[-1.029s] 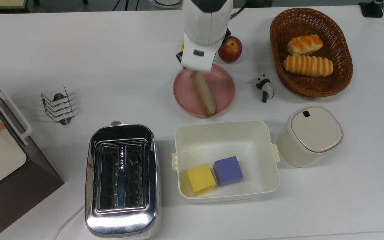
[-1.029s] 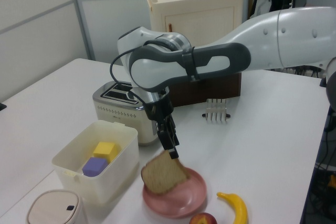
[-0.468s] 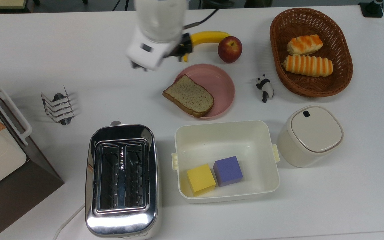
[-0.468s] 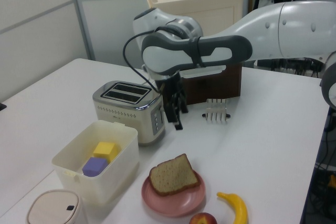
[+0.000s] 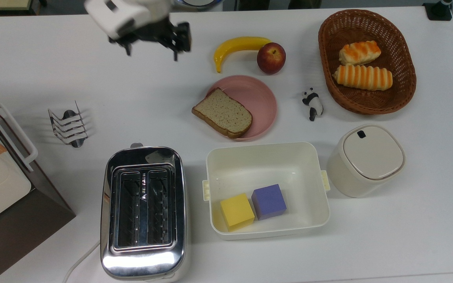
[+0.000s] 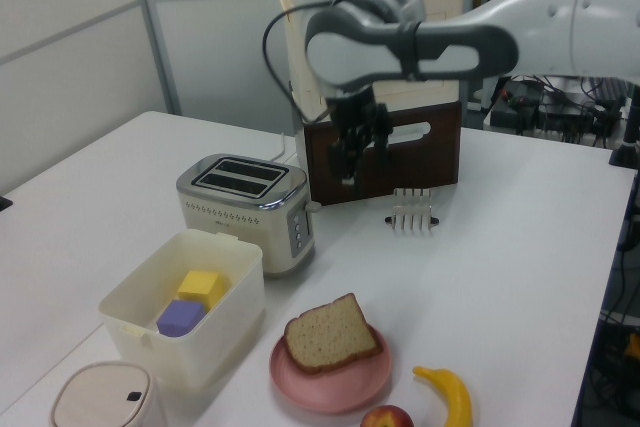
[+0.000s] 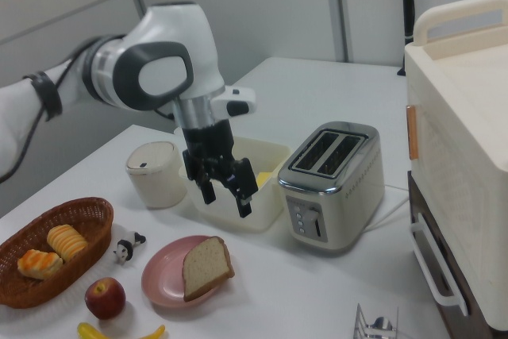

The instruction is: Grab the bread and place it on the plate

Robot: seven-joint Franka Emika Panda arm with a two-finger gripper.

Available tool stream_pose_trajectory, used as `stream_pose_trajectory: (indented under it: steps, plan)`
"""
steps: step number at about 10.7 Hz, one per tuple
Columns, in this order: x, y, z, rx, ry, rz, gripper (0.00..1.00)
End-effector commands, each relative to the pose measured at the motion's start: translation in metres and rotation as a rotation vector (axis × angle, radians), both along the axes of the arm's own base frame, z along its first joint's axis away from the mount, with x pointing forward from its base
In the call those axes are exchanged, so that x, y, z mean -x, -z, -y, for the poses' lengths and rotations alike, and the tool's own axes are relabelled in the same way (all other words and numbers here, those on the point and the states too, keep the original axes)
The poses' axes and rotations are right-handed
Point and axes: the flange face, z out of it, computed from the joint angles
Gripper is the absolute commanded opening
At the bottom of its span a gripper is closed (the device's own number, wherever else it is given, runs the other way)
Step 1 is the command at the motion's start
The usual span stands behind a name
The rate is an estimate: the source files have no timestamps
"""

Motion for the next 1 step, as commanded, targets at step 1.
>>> stream_pose_trajectory:
  steps: [1]
  plan:
    - [0.0202, -0.0337, 0.0144, -0.018, 0.050, 0.069, 1.00]
